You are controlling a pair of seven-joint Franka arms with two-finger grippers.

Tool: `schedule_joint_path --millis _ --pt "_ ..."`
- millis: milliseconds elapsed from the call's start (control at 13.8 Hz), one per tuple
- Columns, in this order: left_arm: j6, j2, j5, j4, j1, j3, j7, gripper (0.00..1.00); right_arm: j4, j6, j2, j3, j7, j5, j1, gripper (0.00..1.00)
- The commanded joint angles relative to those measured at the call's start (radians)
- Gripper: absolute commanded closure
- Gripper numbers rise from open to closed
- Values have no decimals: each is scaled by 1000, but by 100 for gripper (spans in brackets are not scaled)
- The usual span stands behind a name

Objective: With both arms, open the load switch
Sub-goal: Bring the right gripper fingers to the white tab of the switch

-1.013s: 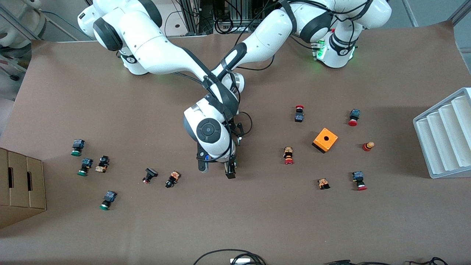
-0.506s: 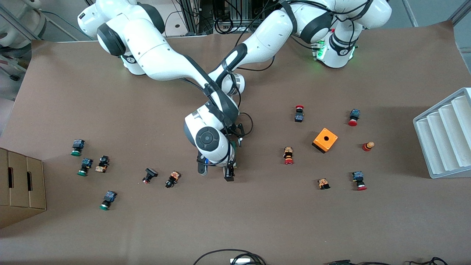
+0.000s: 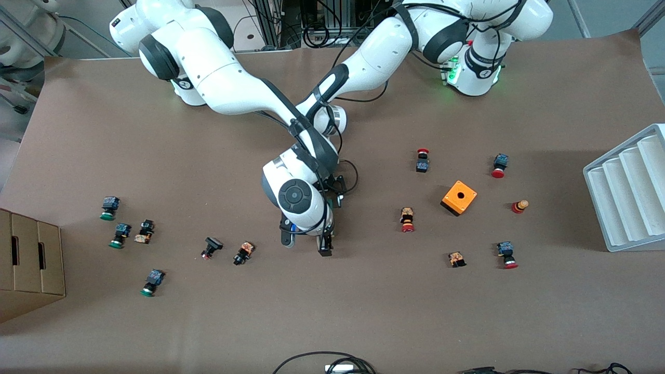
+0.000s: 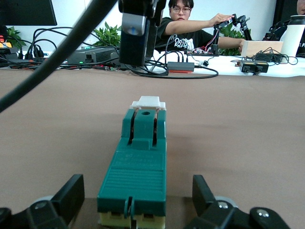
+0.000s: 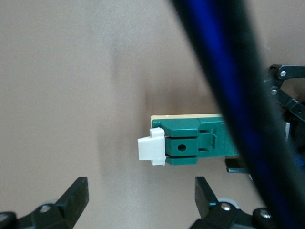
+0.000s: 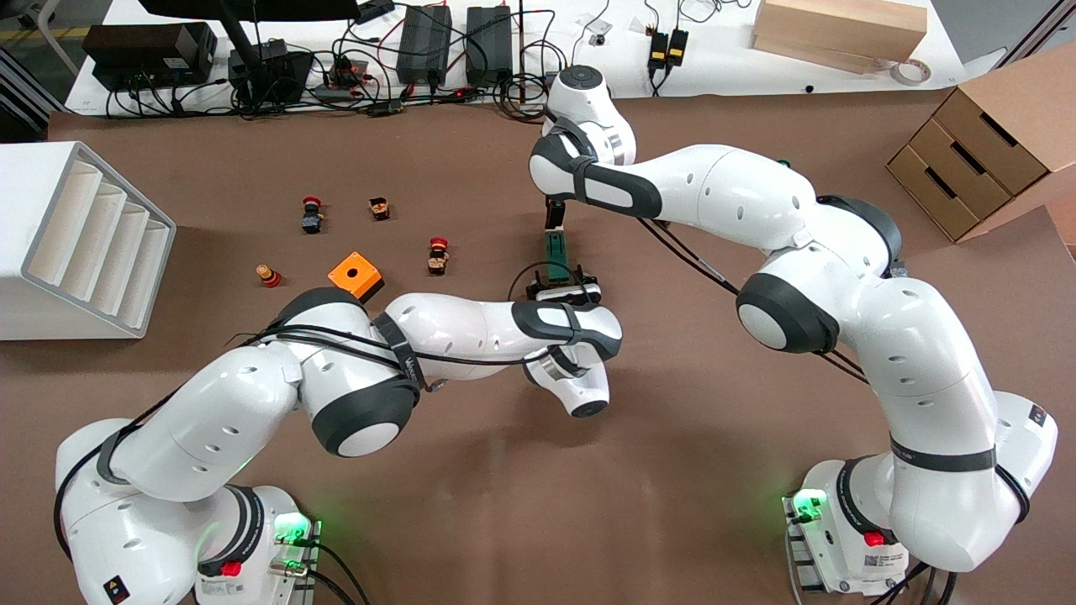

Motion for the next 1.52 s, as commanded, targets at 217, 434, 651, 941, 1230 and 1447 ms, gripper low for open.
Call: schedule_joint_path --millis 217,434,651,941,1230,1447 --pt "-16 19 20 22 0 -2 -15 33 45 -10 44 -14 -12 9 6 13" --pt "-23 19 20 22 -2 -2 -14 38 46 -7 61 -14 -53 9 -8 18" --pt "-24 19 20 22 -2 -2 -14 39 46 -1 69 -19 -72 10 -17 27" --pt "-25 19 20 24 -2 -2 -11 43 46 16 75 -13 -73 14 -18 35" --pt "-25 18 20 24 -2 -2 -6 45 54 21 69 -7 -70 15 -32 35" --pt "-25 18 20 25 -2 -2 -3 50 68 28 69 -4 -70 18 -35 36"
